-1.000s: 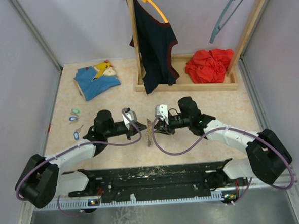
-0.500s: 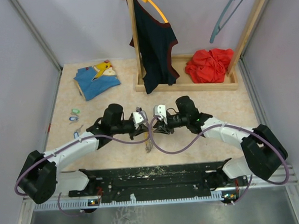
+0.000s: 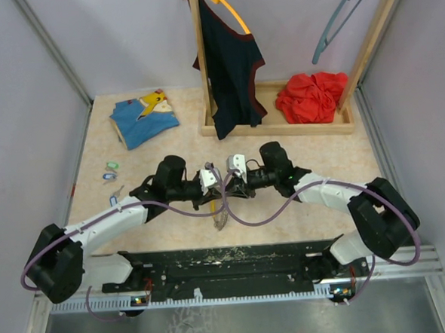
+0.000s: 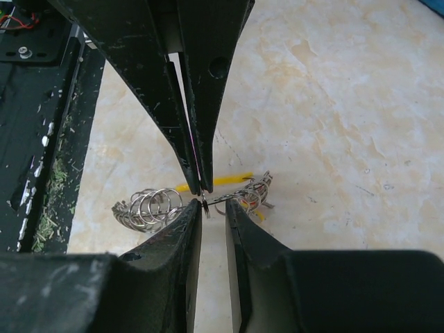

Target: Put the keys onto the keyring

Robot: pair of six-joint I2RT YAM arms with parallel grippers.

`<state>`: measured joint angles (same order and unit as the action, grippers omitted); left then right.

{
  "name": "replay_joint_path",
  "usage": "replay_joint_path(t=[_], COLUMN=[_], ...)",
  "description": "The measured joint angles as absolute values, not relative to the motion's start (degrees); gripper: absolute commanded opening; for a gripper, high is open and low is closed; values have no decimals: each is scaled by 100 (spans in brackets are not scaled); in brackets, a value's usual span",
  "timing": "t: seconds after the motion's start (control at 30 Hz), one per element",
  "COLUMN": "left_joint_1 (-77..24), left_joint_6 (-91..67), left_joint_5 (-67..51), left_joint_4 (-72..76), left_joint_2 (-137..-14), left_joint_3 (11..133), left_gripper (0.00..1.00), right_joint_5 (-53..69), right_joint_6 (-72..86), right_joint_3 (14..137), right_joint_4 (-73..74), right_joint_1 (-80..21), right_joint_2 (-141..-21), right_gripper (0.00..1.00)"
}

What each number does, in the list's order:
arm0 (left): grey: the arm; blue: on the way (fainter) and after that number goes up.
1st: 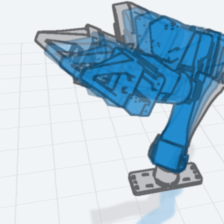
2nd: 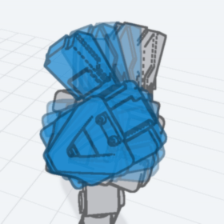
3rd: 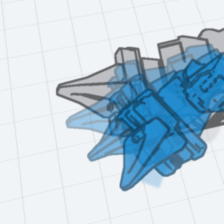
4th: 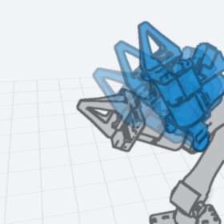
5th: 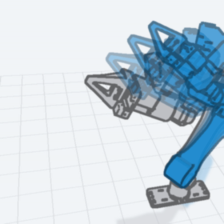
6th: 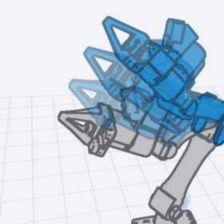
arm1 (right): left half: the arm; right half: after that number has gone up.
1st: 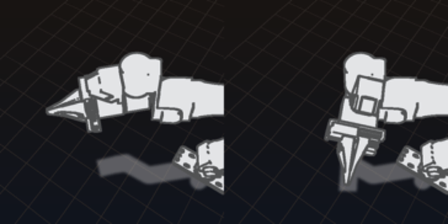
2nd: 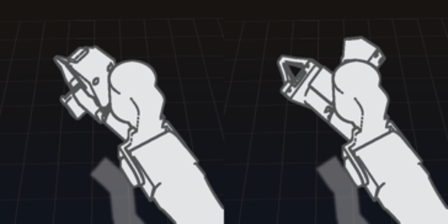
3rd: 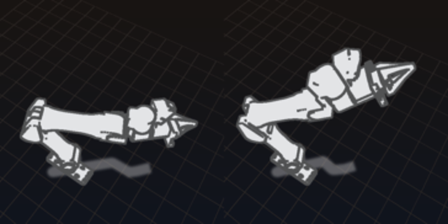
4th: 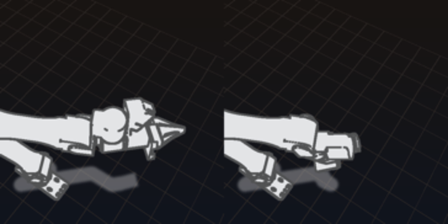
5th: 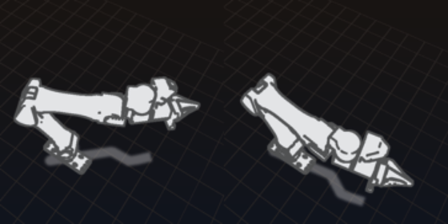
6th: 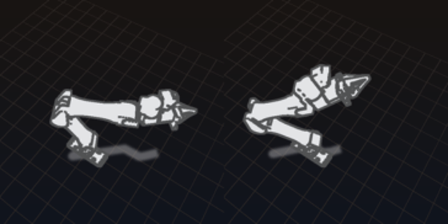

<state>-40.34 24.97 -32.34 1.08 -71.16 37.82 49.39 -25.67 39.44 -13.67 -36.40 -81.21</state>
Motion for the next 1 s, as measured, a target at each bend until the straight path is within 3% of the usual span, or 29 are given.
replay_joint_path(t=[0.4,0.63,1.0], left_joint_1=[-4042,-4042,-4040], left_joint_6=[2539,2541,2541], left_joint_5=[-3238,-3245,-3253], left_joint_4=[104,104,89], left_joint_2=[-7037,-7035,-7019], left_joint_3=[3782,3782,3782], left_gripper=[0,0,0], right_joint_5=[5024,5083,5155], right_joint_6=[-2550,-2550,-2547], right_joint_3=[3944,3944,3946], right_joint_4=[-1389,-1389,-1396], right_joint_1=[-3621,-3621,-3618], right_joint_2=[-8309,-8350,-8377], right_gripper=[12,0,0])
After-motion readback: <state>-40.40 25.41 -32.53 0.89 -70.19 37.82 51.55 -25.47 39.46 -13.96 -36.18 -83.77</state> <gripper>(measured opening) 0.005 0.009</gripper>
